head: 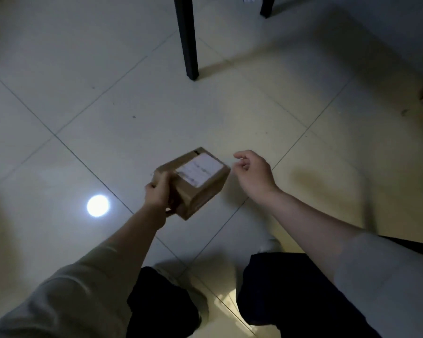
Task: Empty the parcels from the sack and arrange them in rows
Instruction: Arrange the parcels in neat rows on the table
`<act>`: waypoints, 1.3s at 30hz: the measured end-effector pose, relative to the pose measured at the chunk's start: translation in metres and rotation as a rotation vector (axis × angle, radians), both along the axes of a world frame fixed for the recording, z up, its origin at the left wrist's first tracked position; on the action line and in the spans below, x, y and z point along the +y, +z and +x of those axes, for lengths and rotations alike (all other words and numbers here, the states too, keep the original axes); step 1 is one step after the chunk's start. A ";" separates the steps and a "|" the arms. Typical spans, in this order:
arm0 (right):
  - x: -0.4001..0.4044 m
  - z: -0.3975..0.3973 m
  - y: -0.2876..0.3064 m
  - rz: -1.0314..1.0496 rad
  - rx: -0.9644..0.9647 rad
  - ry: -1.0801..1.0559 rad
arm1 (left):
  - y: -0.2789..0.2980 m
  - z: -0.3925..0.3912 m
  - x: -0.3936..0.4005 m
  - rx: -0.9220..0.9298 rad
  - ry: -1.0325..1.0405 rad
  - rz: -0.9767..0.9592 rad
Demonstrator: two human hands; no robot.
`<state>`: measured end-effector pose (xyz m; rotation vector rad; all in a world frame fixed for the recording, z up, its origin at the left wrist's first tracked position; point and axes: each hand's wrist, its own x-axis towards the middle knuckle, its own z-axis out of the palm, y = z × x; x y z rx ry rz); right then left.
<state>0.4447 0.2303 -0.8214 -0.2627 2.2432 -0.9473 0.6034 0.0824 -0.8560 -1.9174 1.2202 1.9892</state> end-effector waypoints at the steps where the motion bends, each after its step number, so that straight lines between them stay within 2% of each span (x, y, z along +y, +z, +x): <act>1: 0.009 -0.004 0.026 -0.005 -0.003 -0.067 | 0.035 -0.005 0.005 0.097 0.096 0.162; 3: 0.026 -0.009 0.082 -0.008 -0.042 -0.149 | 0.101 -0.012 0.017 0.238 0.252 0.364; 5: 0.042 -0.013 0.140 -0.028 -0.101 -0.187 | 0.164 -0.016 0.030 0.294 0.341 0.425; 7: 0.053 -0.015 0.202 -0.071 -0.176 -0.199 | 0.226 -0.022 0.043 0.341 0.310 0.409; 12: 0.070 -0.021 0.340 -0.304 -0.364 -0.150 | 0.363 -0.039 0.071 0.417 0.088 0.111; 18: 0.083 -0.054 0.439 -0.524 -0.320 -0.189 | 0.471 -0.069 0.091 0.586 -0.039 -0.227; 22: 0.118 -0.110 0.480 -0.690 -0.348 -0.311 | 0.527 -0.123 0.086 0.629 -0.309 -0.311; 26: 0.182 -0.164 0.509 -0.750 -0.398 -0.335 | 0.574 -0.196 0.097 0.685 -0.570 -0.311; 30: 0.250 -0.203 0.527 -0.780 -0.300 -0.366 | 0.616 -0.278 0.136 0.784 -0.858 -0.328; 35: 0.310 -0.230 0.539 -0.885 -0.133 -0.693 | 0.651 -0.367 0.204 0.899 -0.979 -0.402; 39: 0.337 -0.237 0.527 -0.954 -0.119 -1.056 | 0.641 -0.411 0.228 0.861 -0.964 -0.545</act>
